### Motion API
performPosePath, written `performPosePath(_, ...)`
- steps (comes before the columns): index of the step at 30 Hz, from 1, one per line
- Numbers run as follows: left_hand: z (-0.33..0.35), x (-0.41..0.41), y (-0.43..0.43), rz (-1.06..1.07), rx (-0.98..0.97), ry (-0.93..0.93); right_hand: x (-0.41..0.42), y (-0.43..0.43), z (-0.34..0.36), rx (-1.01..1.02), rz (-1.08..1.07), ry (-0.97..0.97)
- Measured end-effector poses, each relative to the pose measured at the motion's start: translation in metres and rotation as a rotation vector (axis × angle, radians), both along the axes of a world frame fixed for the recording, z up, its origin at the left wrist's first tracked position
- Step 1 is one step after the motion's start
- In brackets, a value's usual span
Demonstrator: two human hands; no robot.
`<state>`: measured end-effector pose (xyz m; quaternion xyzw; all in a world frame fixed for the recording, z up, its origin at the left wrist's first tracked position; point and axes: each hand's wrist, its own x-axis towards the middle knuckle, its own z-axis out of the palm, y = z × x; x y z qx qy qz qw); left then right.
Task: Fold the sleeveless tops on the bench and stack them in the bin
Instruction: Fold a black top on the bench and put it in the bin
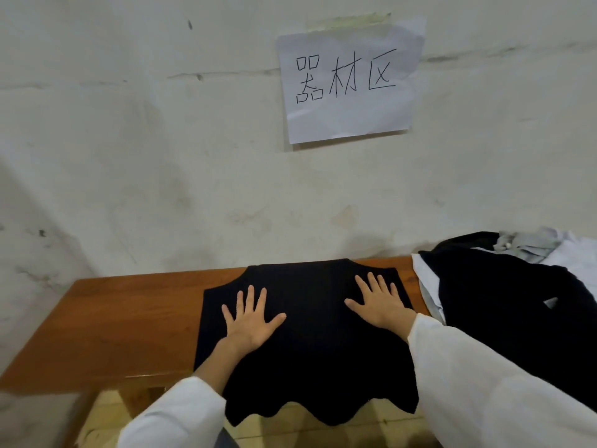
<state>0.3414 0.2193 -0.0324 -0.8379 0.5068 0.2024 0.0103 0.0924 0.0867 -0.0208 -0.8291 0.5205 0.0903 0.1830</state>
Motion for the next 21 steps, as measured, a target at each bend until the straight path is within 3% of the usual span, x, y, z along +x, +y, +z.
performPosePath(2, 0.004, 0.002, 0.010, -0.056, -0.091, -0.046, 0.002, 0.016, 0.010, -0.095, -0.021, -0.180)
performPosePath(5, 0.007, -0.019, 0.041, -0.216, -0.402, -0.133, -0.002, 0.065, 0.024, -0.127, -0.011, -0.475)
performPosePath(8, 0.004, -0.046, 0.075, -0.412, -0.612, -0.018, -0.011, 0.110, 0.023, -0.083, 0.117, -0.503)
performPosePath(10, -0.013, -0.058, 0.096, -0.524, -0.526, -0.073, -0.021, 0.133, 0.007, 0.006, 0.151, -0.485)
performPosePath(12, -0.036, -0.060, 0.113, -0.498, -0.312, -0.092, -0.032, 0.144, -0.024, 0.168, 0.082, -0.437)
performPosePath(14, -0.069, -0.047, 0.125, -0.256, -0.170, -0.008, -0.046, 0.142, -0.063, 0.328, -0.098, -0.387)
performPosePath(16, -0.093, -0.032, 0.129, 0.110, -0.097, 0.189, -0.057, 0.133, -0.094, 0.491, -0.390, -0.411)
performPosePath(19, -0.116, -0.007, 0.132, 0.744, -0.106, 0.603, -0.069, 0.114, -0.128, 0.690, -0.899, -0.551)
performPosePath(21, -0.126, 0.007, 0.131, 1.024, -0.180, 0.822, -0.075, 0.097, -0.152, 0.717, -1.083, -0.621)
